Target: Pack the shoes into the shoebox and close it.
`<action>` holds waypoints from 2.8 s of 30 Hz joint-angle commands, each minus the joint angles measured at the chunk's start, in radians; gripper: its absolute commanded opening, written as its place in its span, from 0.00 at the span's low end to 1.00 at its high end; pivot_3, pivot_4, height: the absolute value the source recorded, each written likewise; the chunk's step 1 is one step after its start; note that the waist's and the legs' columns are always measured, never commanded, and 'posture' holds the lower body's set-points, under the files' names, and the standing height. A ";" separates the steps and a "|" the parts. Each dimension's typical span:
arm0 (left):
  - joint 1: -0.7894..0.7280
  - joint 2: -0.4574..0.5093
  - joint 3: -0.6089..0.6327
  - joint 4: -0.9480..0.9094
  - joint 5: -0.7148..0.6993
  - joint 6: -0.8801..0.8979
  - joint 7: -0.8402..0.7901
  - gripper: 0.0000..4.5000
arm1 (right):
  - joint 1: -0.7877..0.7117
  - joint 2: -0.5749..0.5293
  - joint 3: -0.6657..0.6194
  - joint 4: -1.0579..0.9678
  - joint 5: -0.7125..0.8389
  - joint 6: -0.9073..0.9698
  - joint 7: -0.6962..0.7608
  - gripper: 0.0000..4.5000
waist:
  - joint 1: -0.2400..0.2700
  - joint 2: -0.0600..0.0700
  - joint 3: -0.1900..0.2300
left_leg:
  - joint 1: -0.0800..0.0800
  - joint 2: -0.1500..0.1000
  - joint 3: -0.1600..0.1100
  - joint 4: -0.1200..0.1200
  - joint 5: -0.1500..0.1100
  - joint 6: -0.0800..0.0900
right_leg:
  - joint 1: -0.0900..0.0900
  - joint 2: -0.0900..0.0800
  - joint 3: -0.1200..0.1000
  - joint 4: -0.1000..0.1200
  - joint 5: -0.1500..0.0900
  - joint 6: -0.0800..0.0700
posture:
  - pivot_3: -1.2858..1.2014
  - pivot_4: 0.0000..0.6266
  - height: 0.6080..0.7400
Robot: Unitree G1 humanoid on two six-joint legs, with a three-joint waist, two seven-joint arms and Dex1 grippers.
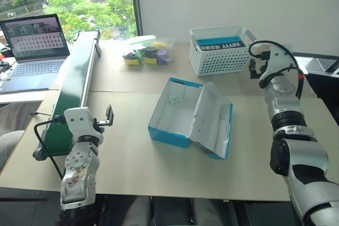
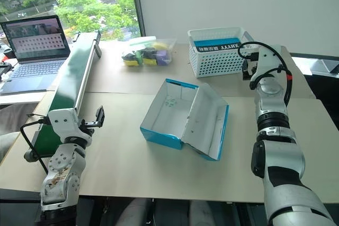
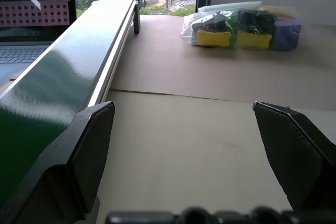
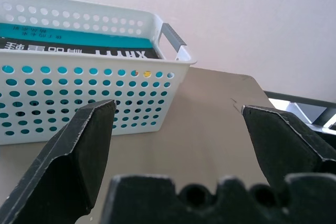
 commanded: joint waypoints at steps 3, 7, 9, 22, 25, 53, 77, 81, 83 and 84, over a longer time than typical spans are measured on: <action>-0.080 0.033 0.069 -0.002 -0.045 0.039 0.011 1.00 | 0.022 0.200 0.137 -0.480 0.166 0.185 0.290 1.00 | -0.017 0.000 0.000 | 0.000 0.001 0.000 0.000 0.000 0.000 | -0.001 0.001 0.000 0.001 0.000 0.000 | 0.52 0.24 0.98; -0.057 0.040 0.117 -0.079 -0.082 0.071 0.014 1.00 | 0.032 0.292 0.174 -0.847 0.410 0.487 0.469 1.00 | -0.050 0.001 0.001 | -0.001 0.009 0.010 0.000 0.000 0.000 | -0.011 0.008 0.011 0.010 0.002 -0.002 | 0.52 0.24 0.98; -0.031 0.058 0.117 -0.087 -0.068 0.075 0.005 1.00 | 0.051 0.288 0.200 -0.951 0.471 0.568 0.546 1.00 | -0.026 0.001 0.001 | -0.002 0.011 0.009 0.000 -0.002 -0.003 | -0.012 0.010 0.011 0.010 0.002 -0.002 | 0.52 0.24 0.98; 0.165 0.157 0.270 -0.178 -0.196 0.174 -0.094 1.00 | 0.218 0.262 0.559 -1.094 0.401 0.660 0.781 1.00 | 0.001 -0.001 0.000 | 0.000 0.015 0.011 0.001 -0.004 -0.004 | -0.011 0.014 0.012 0.004 0.004 -0.004 | 0.52 0.24 0.98; 0.200 0.204 0.295 -0.187 -0.212 0.216 -0.121 1.00 | 0.244 0.277 0.576 -1.021 0.302 0.581 0.726 1.00 | -0.002 -0.001 0.000 | 0.000 0.015 0.012 0.001 -0.004 -0.004 | -0.011 0.014 0.014 0.004 0.004 -0.005 | 0.52 0.24 0.98; 0.219 0.257 0.357 -0.105 -0.240 0.222 -0.180 1.00 | 0.356 0.394 0.469 -1.013 0.201 0.566 0.536 1.00 | -0.004 -0.002 -0.001 | 0.001 0.016 0.014 0.000 -0.004 -0.005 | -0.012 0.015 0.016 0.003 0.004 -0.005 | 0.52 0.24 0.98; 0.210 0.242 0.394 -0.058 -0.225 0.223 -0.125 1.00 | 0.368 0.376 0.478 -1.029 0.164 0.633 0.507 1.00 | -0.004 -0.002 -0.001 | 0.001 0.016 0.014 0.000 -0.004 -0.005 | -0.012 0.015 0.016 0.003 0.004 -0.005 | 0.52 0.24 0.98; 0.200 0.241 0.388 -0.051 -0.220 0.220 -0.119 1.00 | 0.354 0.385 0.473 -1.013 0.159 0.625 0.508 1.00 | -0.004 -0.002 -0.001 | 0.001 0.016 0.014 0.000 -0.004 -0.005 | -0.012 0.015 0.016 0.003 0.004 -0.005 | 0.52 0.24 0.98; 0.204 0.238 0.389 -0.050 -0.219 0.217 -0.117 1.00 | 0.357 0.388 0.474 -1.012 0.155 0.622 0.508 1.00 | -0.005 -0.002 -0.001 | 0.001 0.016 0.014 0.000 -0.004 -0.005 | -0.012 0.015 0.016 0.003 0.004 -0.005 | 0.52 0.24 0.98; 0.203 0.237 0.390 -0.049 -0.220 0.217 -0.116 1.00 | 0.357 0.388 0.475 -1.012 0.154 0.621 0.508 1.00 | -0.005 -0.002 -0.001 | 0.001 0.016 0.014 0.000 -0.004 -0.005 | -0.012 0.015 0.016 0.003 0.004 -0.005 | 0.52 0.24 0.98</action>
